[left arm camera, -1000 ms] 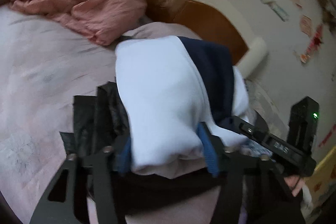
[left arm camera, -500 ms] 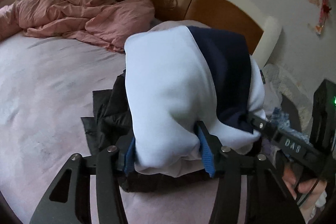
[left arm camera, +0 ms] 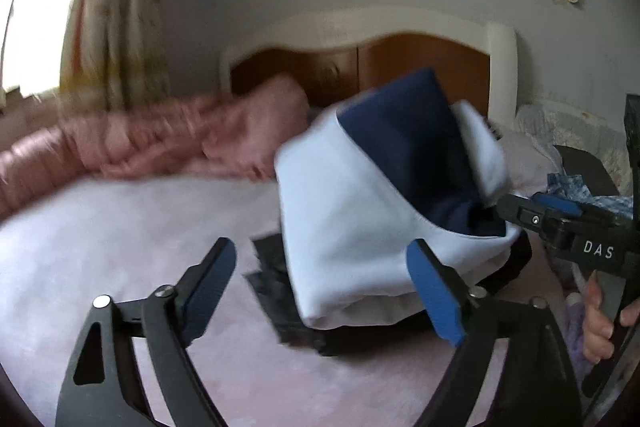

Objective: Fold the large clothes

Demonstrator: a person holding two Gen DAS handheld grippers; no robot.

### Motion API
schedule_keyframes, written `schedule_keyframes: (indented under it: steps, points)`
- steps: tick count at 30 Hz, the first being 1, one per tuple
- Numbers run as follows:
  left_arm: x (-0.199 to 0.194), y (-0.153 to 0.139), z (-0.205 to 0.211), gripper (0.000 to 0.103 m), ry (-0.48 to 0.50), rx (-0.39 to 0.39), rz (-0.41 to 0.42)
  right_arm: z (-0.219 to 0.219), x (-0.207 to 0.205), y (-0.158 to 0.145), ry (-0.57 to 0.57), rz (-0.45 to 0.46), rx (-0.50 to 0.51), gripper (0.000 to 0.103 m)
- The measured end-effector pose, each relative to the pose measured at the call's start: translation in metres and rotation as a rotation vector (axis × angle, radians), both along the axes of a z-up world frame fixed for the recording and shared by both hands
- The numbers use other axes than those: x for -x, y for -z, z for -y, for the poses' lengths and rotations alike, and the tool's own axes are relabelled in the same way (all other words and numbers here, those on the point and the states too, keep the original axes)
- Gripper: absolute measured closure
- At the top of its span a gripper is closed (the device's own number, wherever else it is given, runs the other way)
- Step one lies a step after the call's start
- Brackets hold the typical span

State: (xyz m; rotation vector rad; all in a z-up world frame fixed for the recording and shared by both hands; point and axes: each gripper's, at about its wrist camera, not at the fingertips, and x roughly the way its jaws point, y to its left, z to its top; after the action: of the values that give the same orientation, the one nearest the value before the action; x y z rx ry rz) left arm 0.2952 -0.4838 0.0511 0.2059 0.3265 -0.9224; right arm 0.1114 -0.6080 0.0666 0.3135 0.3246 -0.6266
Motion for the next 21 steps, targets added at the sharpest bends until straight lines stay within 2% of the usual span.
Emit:
schedule_keyframes:
  steps: [3, 6, 10, 16, 19, 21]
  points:
    - [0.009, -0.008, -0.027, 0.002, -0.049, 0.059, 0.055, -0.024, 0.006, -0.011, 0.019, 0.039, 0.063, 0.015]
    - [0.013, -0.012, -0.059, 0.000, -0.097, 0.108, 0.087, -0.051, 0.006, -0.020, 0.002, 0.080, 0.110, 0.000]
    - [0.012, -0.008, -0.086, 0.000, -0.152, 0.102, 0.124, -0.081, -0.004, -0.018, -0.040, 0.084, 0.149, 0.000]
    - [-0.003, 0.017, -0.125, 0.000, -0.277, 0.099, 0.123, -0.108, -0.016, 0.009, -0.028, 0.068, 0.162, 0.000]
    - [-0.014, 0.030, -0.142, 0.000, -0.322, 0.137, 0.065, -0.118, -0.019, 0.023, -0.004, 0.065, 0.190, 0.000]
    - [-0.022, 0.032, -0.152, 0.000, -0.336, 0.174, 0.028, -0.124, -0.024, 0.031, -0.001, 0.031, 0.211, 0.000]
